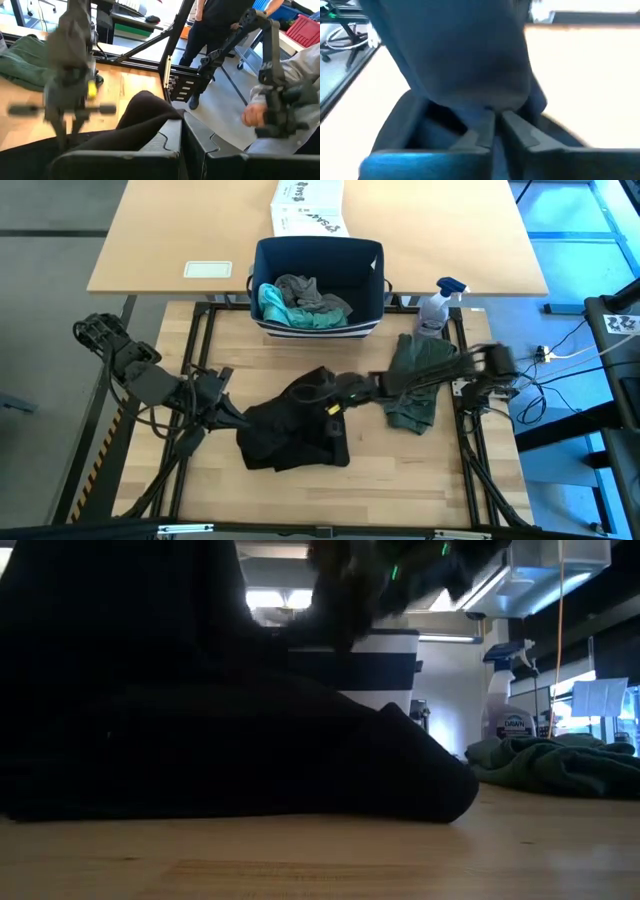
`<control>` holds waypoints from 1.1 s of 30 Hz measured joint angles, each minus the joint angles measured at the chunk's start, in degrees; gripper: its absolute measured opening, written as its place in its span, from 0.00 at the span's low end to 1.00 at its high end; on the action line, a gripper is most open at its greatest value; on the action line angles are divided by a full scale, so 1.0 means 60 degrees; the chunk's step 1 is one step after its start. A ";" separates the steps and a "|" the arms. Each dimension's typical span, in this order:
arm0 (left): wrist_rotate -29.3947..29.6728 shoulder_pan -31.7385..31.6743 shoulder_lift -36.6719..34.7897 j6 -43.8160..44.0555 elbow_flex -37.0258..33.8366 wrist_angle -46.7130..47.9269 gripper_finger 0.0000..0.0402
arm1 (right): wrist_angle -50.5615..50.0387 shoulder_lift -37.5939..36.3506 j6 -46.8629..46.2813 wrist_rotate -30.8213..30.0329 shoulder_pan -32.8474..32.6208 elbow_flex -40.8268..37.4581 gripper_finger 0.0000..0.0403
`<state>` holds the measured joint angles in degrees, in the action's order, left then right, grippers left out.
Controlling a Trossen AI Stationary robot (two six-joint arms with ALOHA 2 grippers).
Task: Fold Laundry from Bin
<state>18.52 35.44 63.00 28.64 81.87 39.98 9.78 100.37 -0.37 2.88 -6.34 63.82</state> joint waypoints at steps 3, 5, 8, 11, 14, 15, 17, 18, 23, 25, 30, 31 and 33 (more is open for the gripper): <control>-0.0047 0.0004 -0.0097 0.0320 0.0000 0.0070 0.00 | -0.1050 -0.1436 0.0555 -0.0850 -0.0094 0.0045 0.04; -0.0007 0.0048 -0.0205 0.0502 0.0000 0.0206 0.00 | -0.2297 -0.2539 0.0806 -0.1319 -0.0143 0.0337 0.02; 0.0253 0.0166 -0.0390 0.0532 0.0004 0.0366 0.00 | -0.4187 -0.3933 0.0847 -0.2190 -0.0478 0.1079 0.02; 0.0492 0.0193 -0.0608 0.0463 0.0004 0.0539 0.00 | -0.5945 -0.4798 0.0751 -0.2818 -0.1042 0.1949 0.01; 0.1047 0.0163 -0.0888 0.0448 0.0004 0.0779 0.00 | -0.7420 -0.5225 0.0005 -0.3268 -0.1612 0.3187 0.01; 0.1270 0.0119 -0.0989 0.0387 0.0004 0.0801 0.00 | -0.7873 -0.5291 -0.0173 -0.3521 -0.1800 0.3701 0.01; 0.1537 -0.0058 -0.1167 0.0136 0.0180 0.0753 0.00 | -0.8648 -0.5294 -0.0203 -0.4083 -0.2246 0.4767 0.01; 0.1563 -0.0178 -0.1194 -0.0015 0.0395 0.0672 0.00 | -0.8853 -0.5226 -0.0158 -0.4372 -0.2464 0.5313 0.01; 0.1501 -0.0866 -0.0936 -0.1207 0.2433 0.0377 0.00 | -0.9285 -0.4760 0.0697 -0.5651 -0.2989 0.7969 0.01; 0.1536 -0.1070 -0.0795 -0.1769 0.3330 0.0378 0.00 | -0.9443 -0.4622 0.0934 -0.6006 -0.3014 0.8921 0.01; 0.2373 -0.1406 -0.0688 -0.2690 0.4459 0.0815 0.00 | -0.9797 -0.4505 0.1173 -0.6955 -0.3000 1.0003 0.01; 0.2516 -0.1456 -0.0688 -0.2746 0.4459 0.0994 0.00 | -0.9934 -0.4496 0.1176 -0.7098 -0.3000 0.9992 0.00; 0.2644 -0.1550 -0.0685 -0.2782 0.4374 0.1489 0.00 | -1.0334 -0.4486 0.1035 -0.7307 -0.3000 0.9849 0.00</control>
<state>34.38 26.14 58.89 11.95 108.11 48.91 -52.22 73.45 5.84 -40.96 -24.34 122.92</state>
